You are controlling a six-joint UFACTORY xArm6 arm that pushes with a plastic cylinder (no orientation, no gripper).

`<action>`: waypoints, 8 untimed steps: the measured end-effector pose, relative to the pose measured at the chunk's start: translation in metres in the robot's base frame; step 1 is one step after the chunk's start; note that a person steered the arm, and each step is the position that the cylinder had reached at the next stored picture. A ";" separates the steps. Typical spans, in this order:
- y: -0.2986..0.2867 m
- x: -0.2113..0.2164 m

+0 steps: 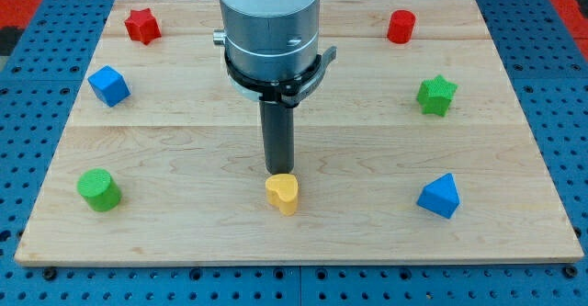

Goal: Move the arm diagonal bottom right to the yellow hexagon

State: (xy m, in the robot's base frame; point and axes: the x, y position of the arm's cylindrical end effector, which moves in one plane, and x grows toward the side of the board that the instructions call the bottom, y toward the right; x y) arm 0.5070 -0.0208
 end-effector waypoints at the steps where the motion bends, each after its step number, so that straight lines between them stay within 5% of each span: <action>1: -0.001 0.000; 3: -0.005 -0.049; 6: -0.003 -0.060; 8: 0.055 -0.085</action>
State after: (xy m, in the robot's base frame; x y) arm 0.4219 0.0344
